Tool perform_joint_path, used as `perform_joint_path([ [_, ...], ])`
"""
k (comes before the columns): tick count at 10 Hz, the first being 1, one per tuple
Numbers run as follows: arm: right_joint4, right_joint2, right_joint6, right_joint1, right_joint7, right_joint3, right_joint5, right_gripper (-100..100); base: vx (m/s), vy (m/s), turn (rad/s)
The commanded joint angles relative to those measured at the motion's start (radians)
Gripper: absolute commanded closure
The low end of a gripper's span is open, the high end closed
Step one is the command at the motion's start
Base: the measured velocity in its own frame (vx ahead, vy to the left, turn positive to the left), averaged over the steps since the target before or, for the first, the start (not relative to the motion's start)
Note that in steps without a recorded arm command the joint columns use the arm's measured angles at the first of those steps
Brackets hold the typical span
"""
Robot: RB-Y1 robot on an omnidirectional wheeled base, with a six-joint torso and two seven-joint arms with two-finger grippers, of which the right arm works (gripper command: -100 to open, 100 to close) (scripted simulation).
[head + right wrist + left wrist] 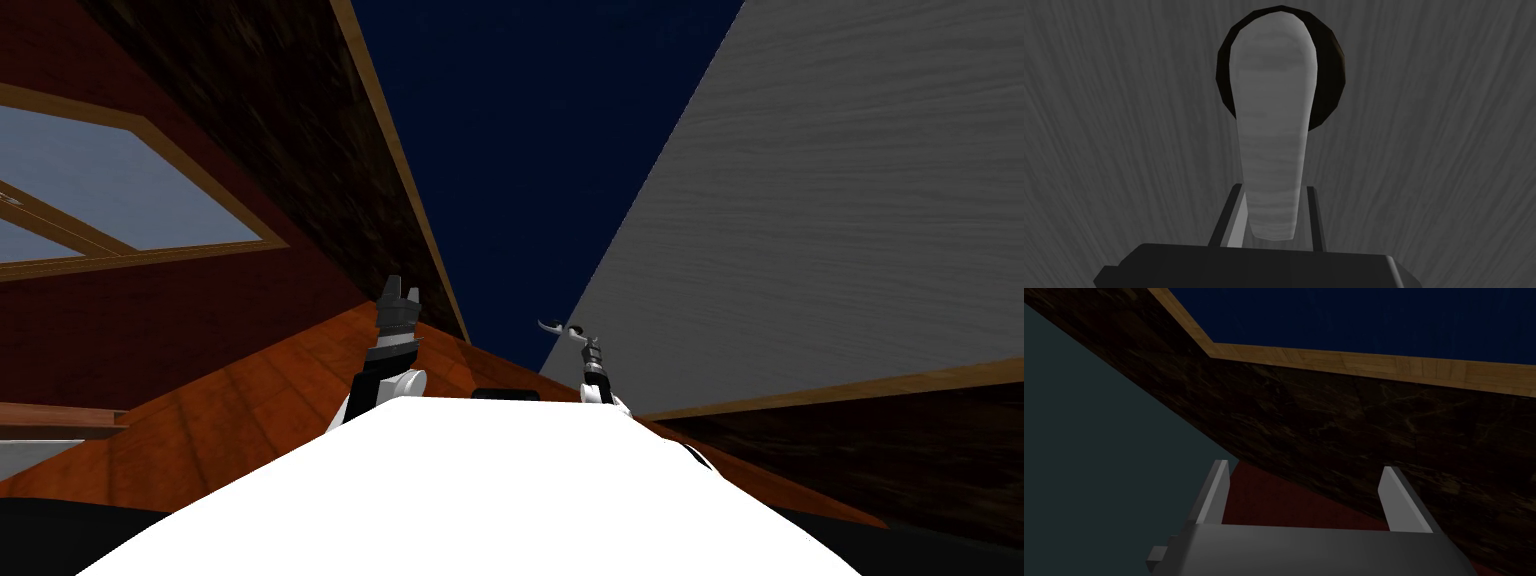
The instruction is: Pull the door open
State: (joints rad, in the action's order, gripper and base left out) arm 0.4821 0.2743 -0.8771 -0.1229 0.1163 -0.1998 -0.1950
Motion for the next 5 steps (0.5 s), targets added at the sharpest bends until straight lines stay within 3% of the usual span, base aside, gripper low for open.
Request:
perform_joint_path([
  [1, -0.008, 0.028, -0.002, 0.027, 0.01, -0.013, -0.007, 100, -0.119, 0.007, -0.013],
  [2, 0.056, 0.028, -0.002, 0.027, 0.01, -0.013, -0.007, 100, -0.146, -0.003, -0.029],
  [4, 0.013, 0.028, -0.002, 0.027, 0.01, -0.013, -0.007, 100, -0.052, 0.001, -0.001],
  [5, -0.009, 0.039, -0.004, 0.037, 0.018, -0.012, -0.006, 100, -0.05, 0.019, 0.041],
])
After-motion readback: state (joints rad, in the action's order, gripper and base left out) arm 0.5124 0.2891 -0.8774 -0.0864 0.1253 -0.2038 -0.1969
